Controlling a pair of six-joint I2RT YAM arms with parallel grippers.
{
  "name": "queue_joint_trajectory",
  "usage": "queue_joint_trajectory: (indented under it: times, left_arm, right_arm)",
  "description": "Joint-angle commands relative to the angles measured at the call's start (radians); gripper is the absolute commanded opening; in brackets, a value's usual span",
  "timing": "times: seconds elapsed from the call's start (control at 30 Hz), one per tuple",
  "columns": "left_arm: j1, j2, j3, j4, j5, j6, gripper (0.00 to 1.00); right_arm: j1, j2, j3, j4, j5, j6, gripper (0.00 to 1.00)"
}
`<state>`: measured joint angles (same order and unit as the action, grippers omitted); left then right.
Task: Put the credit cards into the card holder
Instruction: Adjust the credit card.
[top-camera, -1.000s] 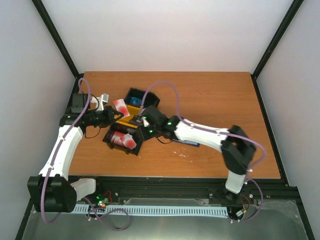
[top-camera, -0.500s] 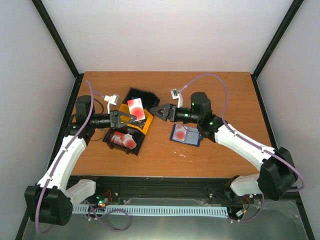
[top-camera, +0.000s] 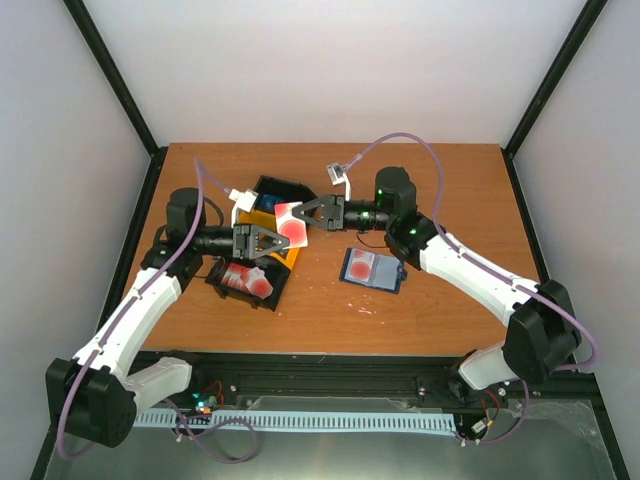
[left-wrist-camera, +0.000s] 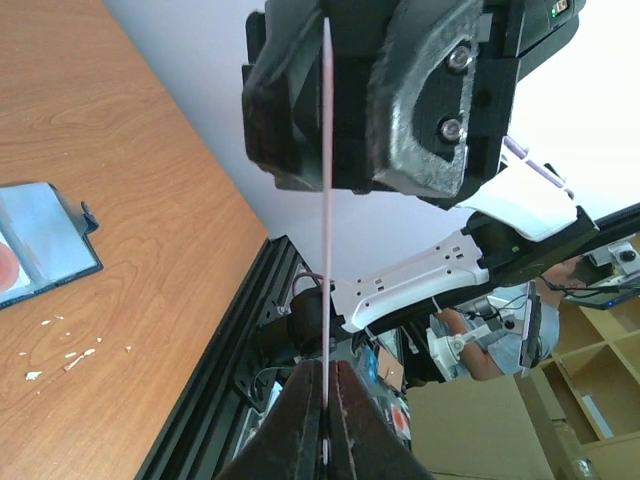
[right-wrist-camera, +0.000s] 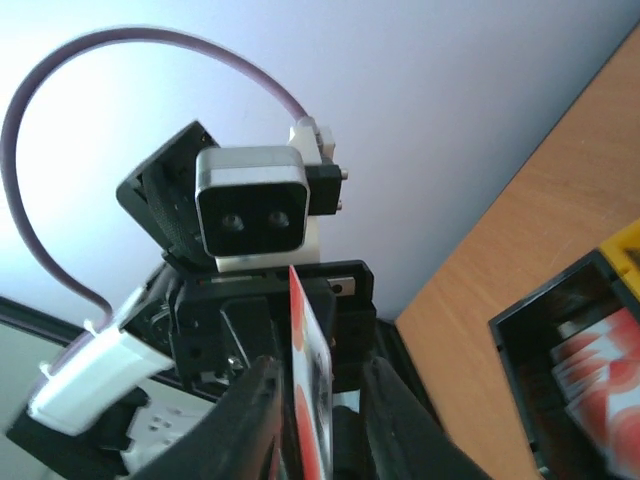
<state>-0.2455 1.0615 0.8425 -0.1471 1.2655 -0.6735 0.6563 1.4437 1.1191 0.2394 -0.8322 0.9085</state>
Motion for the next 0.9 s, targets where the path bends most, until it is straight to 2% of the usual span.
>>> queue_joint_trajectory:
  times: [0.0, 0.03, 0.07, 0.17, 0.23, 0.3, 0.43, 0.53, 0.57, 0.67, 0.7, 0.77, 0.87]
  left_arm:
    - [-0.008, 0.000, 0.049, 0.079, 0.026, -0.035, 0.06]
    - [-0.008, 0.000, 0.050, 0.083, 0.025, -0.043, 0.10]
    - [-0.008, 0.000, 0.053, 0.080, 0.019, -0.049, 0.17]
    - [-0.008, 0.000, 0.062, 0.080, -0.013, -0.085, 0.42]
    - [-0.006, 0.005, 0.064, 0.092, -0.041, -0.122, 0.45]
    - [-0.006, 0.014, 0.064, 0.113, -0.065, -0.167, 0.41]
    - [0.006, 0.049, 0.061, 0.100, -0.079, -0.225, 0.15]
    - [0.014, 0.064, 0.056, 0.064, -0.091, -0.206, 0.01]
    - [0.014, 0.069, 0.059, 0.039, -0.102, -0.185, 0.01]
    - [0.014, 0.095, 0.079, -0.076, -0.151, -0.107, 0.01]
    - [0.014, 0.108, 0.087, -0.114, -0.177, -0.079, 0.01]
    - [0.012, 0.146, 0.094, -0.172, -0.223, -0.036, 0.01]
    - [-0.024, 0.209, 0.111, -0.215, -0.300, 0.007, 0.01]
  right_arm:
    - [0.003, -0.006, -0.007, 0.030, -0.029, 0.026, 0.13]
    - [0.002, -0.009, -0.014, 0.037, -0.024, 0.031, 0.06]
    - [0.002, -0.015, -0.020, 0.039, -0.017, 0.030, 0.03]
    - [-0.001, -0.026, -0.032, 0.035, -0.008, 0.020, 0.03]
    - [-0.003, -0.027, -0.038, 0.030, -0.019, 0.010, 0.03]
    - [-0.004, -0.029, -0.050, 0.029, -0.027, 0.005, 0.03]
    - [-0.004, -0.037, -0.085, 0.055, -0.040, 0.018, 0.03]
    - [-0.006, -0.049, -0.105, 0.034, -0.030, 0.008, 0.03]
    - [-0.007, -0.055, -0.108, 0.006, -0.016, -0.008, 0.08]
    - [-0.010, -0.083, -0.107, -0.189, 0.122, -0.113, 0.46]
    - [-0.012, -0.096, -0.117, -0.260, 0.188, -0.151, 0.53]
    - [-0.018, -0.118, -0.161, -0.327, 0.267, -0.196, 0.58]
    - [-0.018, -0.149, -0.227, -0.414, 0.393, -0.220, 0.59]
